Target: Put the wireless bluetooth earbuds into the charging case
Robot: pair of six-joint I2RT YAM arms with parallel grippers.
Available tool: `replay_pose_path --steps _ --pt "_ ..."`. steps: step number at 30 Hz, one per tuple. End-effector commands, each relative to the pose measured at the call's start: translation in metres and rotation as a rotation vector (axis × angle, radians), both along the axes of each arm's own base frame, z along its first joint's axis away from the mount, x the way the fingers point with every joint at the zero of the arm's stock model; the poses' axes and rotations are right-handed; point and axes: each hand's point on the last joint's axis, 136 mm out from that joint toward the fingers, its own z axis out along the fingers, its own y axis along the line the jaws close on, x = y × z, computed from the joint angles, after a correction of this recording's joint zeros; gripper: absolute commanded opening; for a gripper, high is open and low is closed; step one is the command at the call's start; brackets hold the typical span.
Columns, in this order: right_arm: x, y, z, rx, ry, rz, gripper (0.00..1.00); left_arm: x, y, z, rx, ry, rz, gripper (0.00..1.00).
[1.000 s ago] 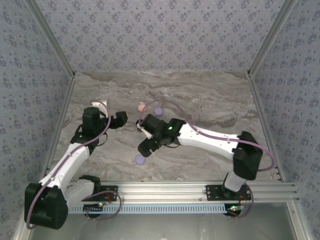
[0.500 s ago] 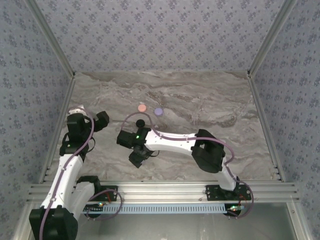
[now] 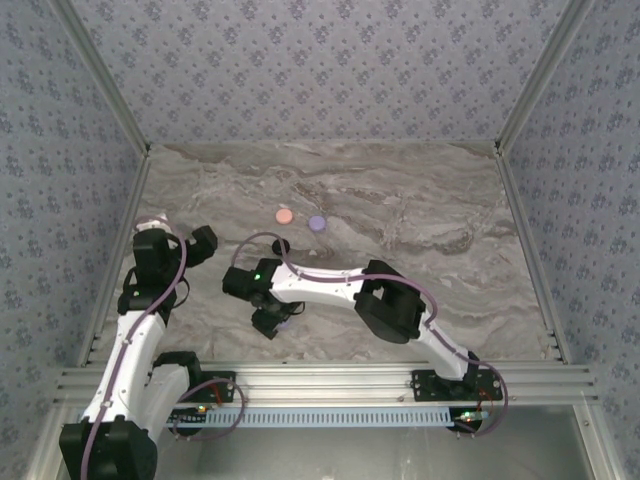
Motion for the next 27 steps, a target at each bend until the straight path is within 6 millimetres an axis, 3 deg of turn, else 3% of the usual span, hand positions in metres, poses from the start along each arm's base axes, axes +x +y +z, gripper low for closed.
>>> replay_pose_path --steps 1,12,17,22,27 --pt "-0.001 -0.005 -0.004 -0.034 0.029 0.004 0.74 -0.002 0.005 0.002 -0.003 -0.006 0.025 0.99" --pt "0.001 -0.01 -0.012 -0.042 0.05 -0.015 0.59 -0.002 0.004 -0.001 -0.005 0.0 0.022 0.99" --pt "0.004 -0.012 -0.005 -0.02 0.029 -0.016 0.5 -0.002 0.001 -0.001 -0.013 -0.004 0.007 0.99" --pt "0.015 -0.012 0.021 0.081 -0.055 0.015 0.49 0.002 -0.014 0.006 -0.046 -0.028 -0.077 0.98" --pt "0.035 -0.026 0.062 0.187 -0.197 0.073 0.49 0.006 -0.047 0.024 -0.128 -0.055 -0.256 0.96"
